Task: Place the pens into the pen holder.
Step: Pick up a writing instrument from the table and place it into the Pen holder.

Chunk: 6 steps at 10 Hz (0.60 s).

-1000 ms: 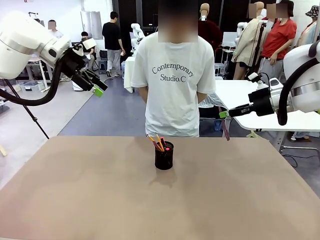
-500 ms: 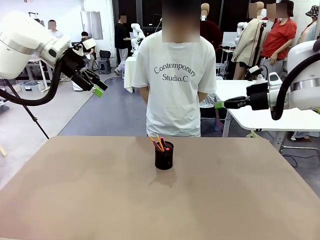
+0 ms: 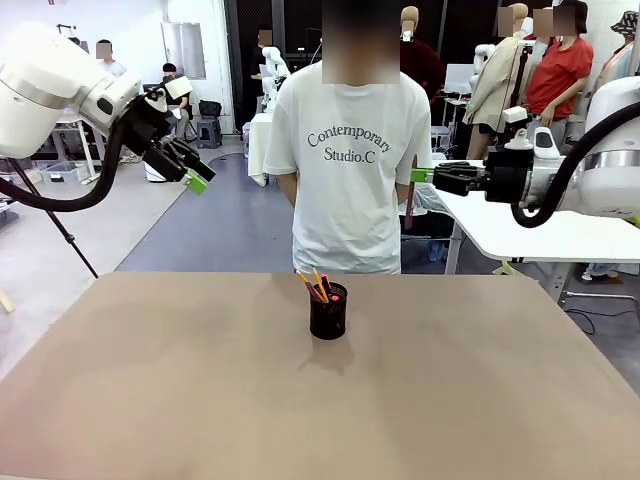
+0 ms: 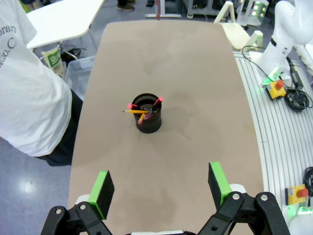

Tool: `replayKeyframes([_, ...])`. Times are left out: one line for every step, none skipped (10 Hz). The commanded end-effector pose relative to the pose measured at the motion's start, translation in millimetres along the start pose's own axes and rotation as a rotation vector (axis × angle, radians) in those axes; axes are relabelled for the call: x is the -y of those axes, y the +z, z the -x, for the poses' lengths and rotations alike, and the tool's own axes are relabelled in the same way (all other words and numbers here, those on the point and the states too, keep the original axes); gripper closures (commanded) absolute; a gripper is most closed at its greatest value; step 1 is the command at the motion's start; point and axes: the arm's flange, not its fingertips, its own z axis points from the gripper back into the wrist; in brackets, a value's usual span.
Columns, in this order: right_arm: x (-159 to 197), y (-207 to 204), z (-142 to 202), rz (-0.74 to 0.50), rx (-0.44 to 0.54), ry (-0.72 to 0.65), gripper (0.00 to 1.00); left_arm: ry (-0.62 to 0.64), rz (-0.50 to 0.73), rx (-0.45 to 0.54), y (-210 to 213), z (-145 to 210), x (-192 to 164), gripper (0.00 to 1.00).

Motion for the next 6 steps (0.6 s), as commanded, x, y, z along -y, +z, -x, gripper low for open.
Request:
replayKeyframes([-2,-13,4,-0.087,0.095,0.063,1.0,0.004,0.005,0.001,1,0,1,0.0])
replayKeyframes([-9,-21,2,-0.111,0.102,0.075,1.0,0.004,0.005,0.001,1,0,1,0.0])
replayKeyframes([-12,-28,4,-0.14,0.108,0.062,1.0,0.004,0.005,0.001,1,0,1,0.0])
replayKeyframes([-12,-35,7,-0.149,0.116,0.027,1.0,0.004,0.005,0.001,1,0,1,0.0])
replayKeyframes([-11,-38,12,-0.152,0.111,0.005,1.0,0.004,0.005,0.001,1,0,1,0.0])
replayKeyframes([-9,-35,13,-0.134,0.084,0.002,1.0,0.004,0.005,0.001,1,0,1,0.0])
